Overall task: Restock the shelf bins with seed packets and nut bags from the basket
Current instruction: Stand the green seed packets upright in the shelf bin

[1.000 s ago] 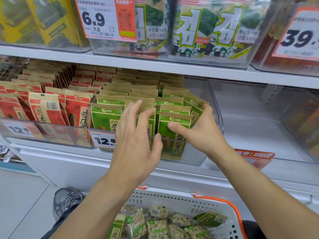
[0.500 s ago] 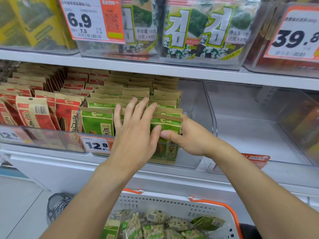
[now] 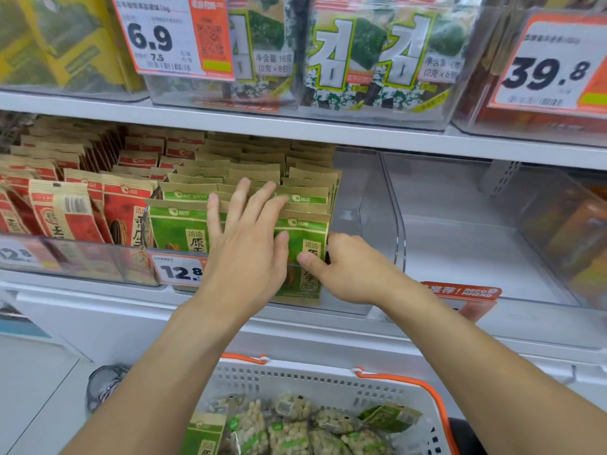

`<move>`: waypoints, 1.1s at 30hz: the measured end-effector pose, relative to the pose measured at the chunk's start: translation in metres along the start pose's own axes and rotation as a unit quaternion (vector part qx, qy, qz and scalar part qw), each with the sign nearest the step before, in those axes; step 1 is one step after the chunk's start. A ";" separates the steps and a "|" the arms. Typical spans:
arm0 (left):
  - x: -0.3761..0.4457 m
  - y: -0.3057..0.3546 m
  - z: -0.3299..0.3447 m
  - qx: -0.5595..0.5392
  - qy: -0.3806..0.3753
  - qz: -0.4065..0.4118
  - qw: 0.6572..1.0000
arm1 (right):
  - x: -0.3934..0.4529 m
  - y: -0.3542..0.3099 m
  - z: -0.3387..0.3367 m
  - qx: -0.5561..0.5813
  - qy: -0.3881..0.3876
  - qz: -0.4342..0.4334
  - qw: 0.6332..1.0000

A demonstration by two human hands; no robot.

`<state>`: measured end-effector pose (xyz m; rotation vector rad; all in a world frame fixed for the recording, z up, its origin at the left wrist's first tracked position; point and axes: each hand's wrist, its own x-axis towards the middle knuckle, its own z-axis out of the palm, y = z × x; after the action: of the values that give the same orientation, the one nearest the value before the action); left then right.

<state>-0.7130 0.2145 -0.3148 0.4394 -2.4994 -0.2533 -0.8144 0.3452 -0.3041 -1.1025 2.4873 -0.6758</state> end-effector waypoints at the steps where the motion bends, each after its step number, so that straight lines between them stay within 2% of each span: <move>1: -0.001 0.000 -0.001 -0.004 -0.001 0.001 1.000 | 0.000 0.001 -0.003 0.038 0.002 0.015 0.999; 3: -0.003 0.000 -0.002 -0.007 0.000 0.006 1.000 | 0.000 0.004 -0.013 0.126 0.020 0.042 0.991; 6: -0.006 0.000 -0.004 -0.004 0.006 0.012 1.000 | 0.009 0.006 -0.024 0.186 0.020 0.070 0.980; 11: -0.004 -0.003 -0.004 -0.002 0.001 0.027 1.000 | 0.039 0.014 -0.008 0.360 0.003 -0.022 0.933; 13: -0.001 -0.007 -0.003 -0.012 -0.009 0.038 0.999 | 0.043 0.017 -0.004 0.369 -0.035 -0.049 0.927; 16: 0.001 -0.009 -0.003 -0.012 -0.016 0.046 0.999 | 0.048 0.019 -0.004 0.339 -0.084 -0.045 0.936; 19: 0.000 -0.008 -0.002 -0.008 -0.016 0.045 0.999 | 0.049 0.021 -0.002 0.304 -0.087 -0.048 0.947; 25: -0.005 -0.012 -0.002 -0.002 -0.010 0.060 0.998 | 0.025 0.019 -0.005 0.170 -0.032 -0.059 0.983; 28: -0.014 -0.009 -0.004 -0.021 0.015 0.053 0.998 | 0.004 0.007 -0.003 0.051 0.045 -0.061 0.996; 30: -0.023 -0.003 -0.007 -0.066 0.067 0.038 0.995 | -0.012 -0.001 0.003 0.005 0.110 -0.052 0.992; 32: -0.033 0.004 -0.010 -0.139 0.146 0.023 0.979 | -0.034 -0.007 0.011 0.076 0.206 -0.050 0.974; 33: -0.041 0.007 -0.010 -0.179 0.168 0.010 0.969 | -0.046 -0.009 0.017 0.139 0.267 -0.063 0.951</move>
<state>-0.6772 0.2350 -0.3254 0.2795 -2.0691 -0.5620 -0.7712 0.3703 -0.3082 -1.0820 2.6332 -1.4850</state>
